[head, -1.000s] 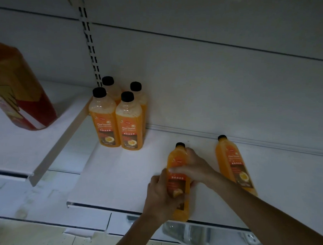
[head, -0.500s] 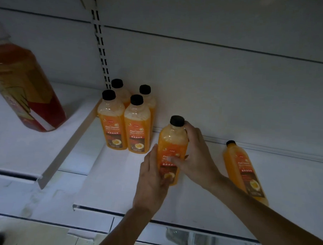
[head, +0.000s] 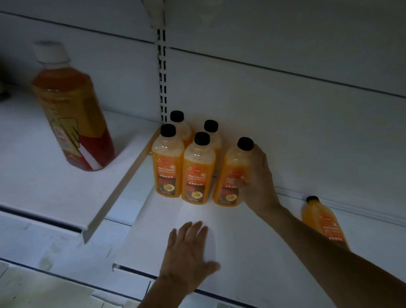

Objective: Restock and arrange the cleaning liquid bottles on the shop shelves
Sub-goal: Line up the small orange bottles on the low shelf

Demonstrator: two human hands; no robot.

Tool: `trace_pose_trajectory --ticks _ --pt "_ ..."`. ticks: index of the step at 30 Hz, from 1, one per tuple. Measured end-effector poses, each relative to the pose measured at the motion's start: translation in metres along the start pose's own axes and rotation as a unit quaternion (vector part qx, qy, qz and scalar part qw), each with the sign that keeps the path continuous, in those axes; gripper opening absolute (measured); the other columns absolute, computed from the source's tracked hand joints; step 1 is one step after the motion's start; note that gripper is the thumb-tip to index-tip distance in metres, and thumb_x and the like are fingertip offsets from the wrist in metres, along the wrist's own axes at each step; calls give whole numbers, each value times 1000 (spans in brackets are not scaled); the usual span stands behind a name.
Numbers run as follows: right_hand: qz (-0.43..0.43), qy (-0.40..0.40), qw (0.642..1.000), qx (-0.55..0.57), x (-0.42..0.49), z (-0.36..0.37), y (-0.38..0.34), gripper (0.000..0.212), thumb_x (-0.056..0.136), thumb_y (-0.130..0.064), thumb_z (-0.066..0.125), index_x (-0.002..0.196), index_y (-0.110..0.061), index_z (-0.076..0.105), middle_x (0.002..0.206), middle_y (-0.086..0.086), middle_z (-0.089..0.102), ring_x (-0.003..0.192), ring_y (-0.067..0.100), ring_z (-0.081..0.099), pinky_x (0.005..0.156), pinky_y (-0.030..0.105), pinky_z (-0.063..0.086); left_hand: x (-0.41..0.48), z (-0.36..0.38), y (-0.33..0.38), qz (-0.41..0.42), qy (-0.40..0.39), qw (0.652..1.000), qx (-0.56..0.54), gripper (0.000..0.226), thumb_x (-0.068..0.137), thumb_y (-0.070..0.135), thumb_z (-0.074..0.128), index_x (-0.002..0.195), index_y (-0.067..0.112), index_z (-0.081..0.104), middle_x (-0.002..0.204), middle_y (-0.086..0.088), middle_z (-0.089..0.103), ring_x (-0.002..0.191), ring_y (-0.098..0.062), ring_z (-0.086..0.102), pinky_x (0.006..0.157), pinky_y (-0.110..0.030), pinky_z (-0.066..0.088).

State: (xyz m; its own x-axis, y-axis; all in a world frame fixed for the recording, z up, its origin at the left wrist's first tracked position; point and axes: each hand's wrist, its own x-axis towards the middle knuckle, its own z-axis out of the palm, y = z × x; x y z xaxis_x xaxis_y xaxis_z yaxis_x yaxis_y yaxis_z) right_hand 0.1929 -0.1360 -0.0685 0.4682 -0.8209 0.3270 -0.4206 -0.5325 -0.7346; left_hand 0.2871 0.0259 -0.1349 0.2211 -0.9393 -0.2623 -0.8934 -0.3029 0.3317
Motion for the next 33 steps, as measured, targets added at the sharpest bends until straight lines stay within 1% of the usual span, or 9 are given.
trace_pose_trajectory --ticks 3,5,8,16,18,23,26,30,33 --pt "30 8 994 -103 16 3 -2 87 73 -46 61 144 -13 24 138 14 34 119 23 39 89 38 45 1 0 3 -10 -7 1000 -20 82 86 60 48 150 24 11 159 7 4 146 -15 -2 118 -40 -2" --pt "79 13 980 -184 26 6 -4 79 81 -31 68 145 -20 22 134 14 34 120 31 40 89 47 47 2 0 4 -13 -7 1000 -27 82 85 59 50 150 24 12 158 7 5 146 -15 -2 117 -39 -3" --pt "96 28 979 -178 34 13 -7 77 84 -20 67 144 -20 21 127 16 38 112 34 48 86 45 49 3 2 3 -18 -9 999 -35 82 86 58 50 150 24 11 159 7 5 146 -15 -2 117 -39 -4" --pt "85 1 985 -151 37 6 -6 79 82 -25 71 144 -21 22 125 14 40 107 31 52 78 32 40 3 2 9 -32 -16 999 -16 79 90 51 48 150 21 8 159 5 0 146 -18 -4 117 -42 -2" --pt "78 -23 985 -151 34 1 -9 78 83 -24 70 144 -21 22 128 14 39 110 31 51 80 31 40 3 3 13 -39 -20 999 -7 77 92 49 47 150 20 6 159 4 -1 146 -20 -4 117 -43 -1" --pt "58 -94 989 -93 21 -25 -8 82 82 -27 70 146 -22 20 124 15 43 109 29 50 91 41 47 3 2 25 -27 11 999 13 74 92 40 51 150 22 9 159 3 3 146 -23 3 118 -35 8" --pt "65 -110 973 -193 5 -46 15 80 87 -28 65 149 -21 15 133 14 41 123 28 41 99 37 40 4 5 34 6 33 999 3 68 93 32 47 150 24 10 158 3 7 145 -20 8 116 -30 9" --pt "159 -111 910 -366 -24 -91 62 69 93 -40 52 149 -22 16 146 14 28 132 31 29 103 42 35 8 14 59 48 53 996 -57 64 93 35 46 148 28 16 154 9 18 141 -13 18 114 -22 17" --pt "306 -104 881 -347 -58 -122 94 67 94 -44 48 149 -28 15 153 15 17 137 36 21 106 49 31 10 25 79 56 58 990 -120 61 91 39 49 145 29 23 150 11 26 136 -10 27 112 -18 18"
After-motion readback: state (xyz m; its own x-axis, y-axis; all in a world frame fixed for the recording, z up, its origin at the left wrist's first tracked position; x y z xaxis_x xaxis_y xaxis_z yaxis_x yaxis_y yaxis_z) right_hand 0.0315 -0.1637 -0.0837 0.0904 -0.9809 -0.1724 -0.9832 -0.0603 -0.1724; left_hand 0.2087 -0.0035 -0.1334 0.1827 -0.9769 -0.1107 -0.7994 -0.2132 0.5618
